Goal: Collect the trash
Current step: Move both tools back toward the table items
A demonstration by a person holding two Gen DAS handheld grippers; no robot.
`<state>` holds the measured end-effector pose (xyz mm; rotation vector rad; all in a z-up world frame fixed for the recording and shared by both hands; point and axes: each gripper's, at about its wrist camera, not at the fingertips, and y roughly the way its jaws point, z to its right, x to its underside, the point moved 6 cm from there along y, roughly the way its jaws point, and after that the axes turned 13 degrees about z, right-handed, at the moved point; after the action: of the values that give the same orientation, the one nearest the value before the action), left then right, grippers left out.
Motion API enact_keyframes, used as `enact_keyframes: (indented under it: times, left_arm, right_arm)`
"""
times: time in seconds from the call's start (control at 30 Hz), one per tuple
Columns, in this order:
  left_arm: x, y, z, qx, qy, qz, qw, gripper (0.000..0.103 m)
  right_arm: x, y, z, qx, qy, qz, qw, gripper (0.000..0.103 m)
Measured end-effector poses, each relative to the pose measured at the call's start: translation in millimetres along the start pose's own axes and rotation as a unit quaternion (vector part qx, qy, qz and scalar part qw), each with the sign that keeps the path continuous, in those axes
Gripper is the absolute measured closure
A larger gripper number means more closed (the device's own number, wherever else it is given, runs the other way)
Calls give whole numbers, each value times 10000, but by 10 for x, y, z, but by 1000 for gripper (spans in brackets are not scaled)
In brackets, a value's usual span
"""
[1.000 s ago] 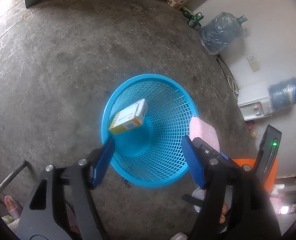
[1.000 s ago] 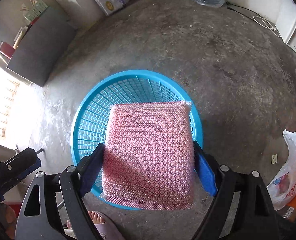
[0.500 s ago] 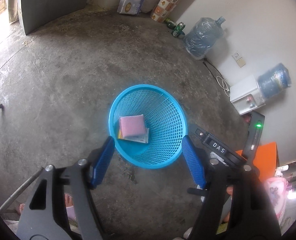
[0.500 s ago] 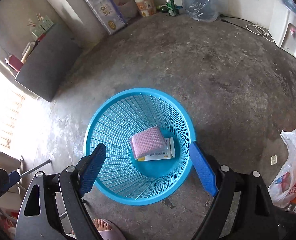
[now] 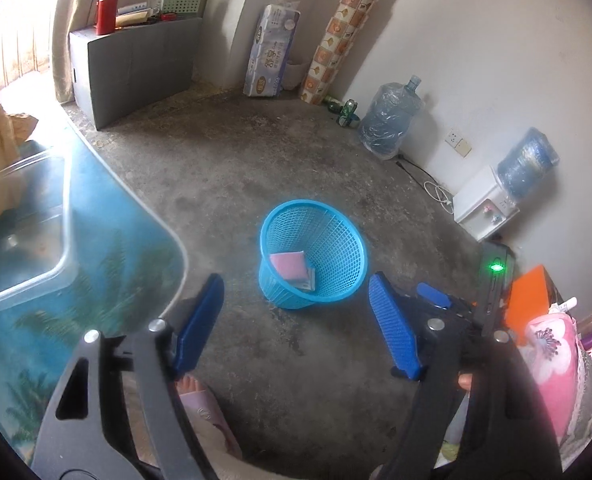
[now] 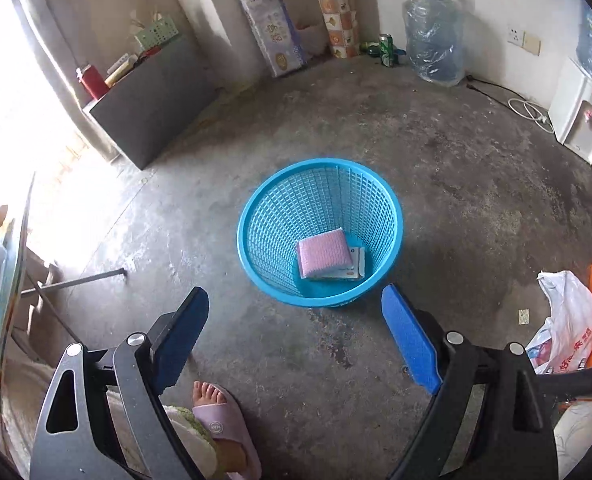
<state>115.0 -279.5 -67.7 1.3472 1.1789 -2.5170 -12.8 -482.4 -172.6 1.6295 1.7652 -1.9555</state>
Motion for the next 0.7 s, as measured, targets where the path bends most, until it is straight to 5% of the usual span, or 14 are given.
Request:
enact_keyframes:
  times: [0.2,0.43,0.7]
  left_arm:
    - [198,-749,-544,-741,-251,267,9966,20]
    - [431,-1332,-1218,-1585,-949,664,9805,16]
    - [461,-1854,-1758,-1683,-1545,994,9685,9]
  right_arm:
    - [-116,-474,-820,-583,-991,370,9927,7]
    - [-111,-885,-1755,-1226,-2008,518,9705,7]
    - [-56,-1231,-2502,-1531,-2506,807,9525,7]
